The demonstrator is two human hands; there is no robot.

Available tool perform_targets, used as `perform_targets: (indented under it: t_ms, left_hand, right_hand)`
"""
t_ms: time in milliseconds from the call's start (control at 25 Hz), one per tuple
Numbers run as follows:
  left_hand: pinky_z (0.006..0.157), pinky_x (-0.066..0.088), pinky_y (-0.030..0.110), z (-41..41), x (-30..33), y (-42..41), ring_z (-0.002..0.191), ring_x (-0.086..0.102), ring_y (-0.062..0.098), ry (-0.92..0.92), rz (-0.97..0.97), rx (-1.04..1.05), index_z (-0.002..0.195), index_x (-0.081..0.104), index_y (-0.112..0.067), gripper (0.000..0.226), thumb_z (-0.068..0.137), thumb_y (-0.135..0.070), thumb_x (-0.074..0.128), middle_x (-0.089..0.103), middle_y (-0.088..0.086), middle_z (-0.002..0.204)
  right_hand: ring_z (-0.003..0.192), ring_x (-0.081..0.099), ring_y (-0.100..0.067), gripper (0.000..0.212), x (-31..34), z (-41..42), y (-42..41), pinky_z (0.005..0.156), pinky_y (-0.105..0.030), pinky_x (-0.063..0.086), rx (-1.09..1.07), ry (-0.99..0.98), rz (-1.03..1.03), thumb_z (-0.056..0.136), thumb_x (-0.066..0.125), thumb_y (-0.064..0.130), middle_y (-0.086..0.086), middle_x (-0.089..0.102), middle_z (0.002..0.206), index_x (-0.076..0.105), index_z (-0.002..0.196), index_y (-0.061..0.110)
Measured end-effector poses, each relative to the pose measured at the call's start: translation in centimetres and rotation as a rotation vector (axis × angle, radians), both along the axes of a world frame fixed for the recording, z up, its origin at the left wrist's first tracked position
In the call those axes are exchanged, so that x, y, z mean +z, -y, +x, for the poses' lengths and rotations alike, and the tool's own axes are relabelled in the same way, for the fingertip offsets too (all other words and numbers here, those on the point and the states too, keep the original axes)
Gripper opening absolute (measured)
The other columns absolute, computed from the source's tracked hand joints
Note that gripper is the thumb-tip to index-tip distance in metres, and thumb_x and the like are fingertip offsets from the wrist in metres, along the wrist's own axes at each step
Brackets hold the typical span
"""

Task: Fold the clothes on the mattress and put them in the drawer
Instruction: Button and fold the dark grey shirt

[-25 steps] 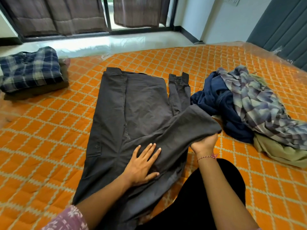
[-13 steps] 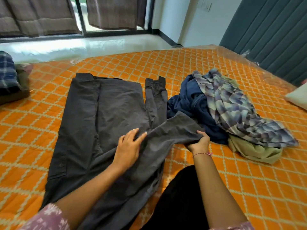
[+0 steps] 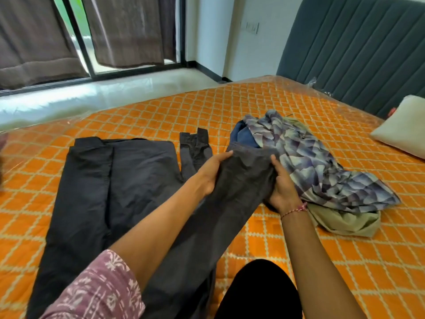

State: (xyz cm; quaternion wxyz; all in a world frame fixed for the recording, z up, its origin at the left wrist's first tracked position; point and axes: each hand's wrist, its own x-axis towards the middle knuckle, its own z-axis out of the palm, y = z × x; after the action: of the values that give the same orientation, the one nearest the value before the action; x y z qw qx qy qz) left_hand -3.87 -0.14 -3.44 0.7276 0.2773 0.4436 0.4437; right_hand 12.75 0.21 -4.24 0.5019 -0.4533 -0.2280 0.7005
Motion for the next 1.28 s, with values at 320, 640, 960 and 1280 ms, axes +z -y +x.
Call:
perform_targets:
  t_ms: [320, 640, 960, 1280]
  left_hand:
    - [0.068, 0.058, 0.031, 0.1, 1.6, -2.9, 0.086, 0.063, 0.025, -0.161, 0.106, -0.011, 0.125, 0.053, -0.008, 0.037, 0.091, 0.006, 0.053, 0.064, 0.013, 0.106]
    - [0.111, 0.034, 0.040, -1.4, -2.6, -1.1, 0.138, 0.033, 0.028, -0.796, 0.172, -0.460, 0.152, 0.013, -0.013, 0.067, 0.098, -0.023, 0.051, 0.026, 0.011, 0.155]
    - [0.113, 0.023, 0.027, 2.2, -3.5, 1.5, 0.142, 0.018, 0.011, -0.722, 0.477, -0.162, 0.153, -0.003, -0.018, 0.086, 0.093, -0.026, 0.058, 0.016, -0.002, 0.155]
    - [0.077, 0.054, 0.032, -6.7, 1.4, 0.5, 0.093, 0.066, 0.028, -0.178, 0.143, 0.358, 0.119, 0.057, -0.006, 0.026, 0.098, -0.003, 0.041, 0.069, 0.007, 0.092]
  right_hand:
    - [0.098, 0.063, -0.033, 0.028, -2.8, -1.0, -2.4, 0.091, -0.050, 0.051, -0.143, 0.340, -0.117, 0.081, 0.070, 0.013, -0.014, 0.066, 0.111, 0.065, 0.107, 0.005]
    - [0.101, 0.058, -0.031, 0.028, -3.2, 0.3, -2.0, 0.102, -0.041, 0.040, -0.184, 0.011, -0.231, 0.101, 0.035, 0.016, -0.015, 0.070, 0.091, 0.058, 0.115, 0.007]
    - [0.099, 0.061, -0.030, 0.028, 0.1, -4.9, -1.0, 0.078, -0.033, 0.050, -0.131, 0.137, -0.001, 0.101, 0.040, 0.011, -0.020, 0.058, 0.124, 0.055, 0.123, 0.002]
    - [0.119, 0.055, -0.021, 0.032, 3.2, -12.9, -1.7, 0.092, -0.029, 0.048, 0.102, 0.328, 0.285, 0.098, 0.048, 0.015, -0.010, 0.060, 0.123, 0.056, 0.127, 0.002]
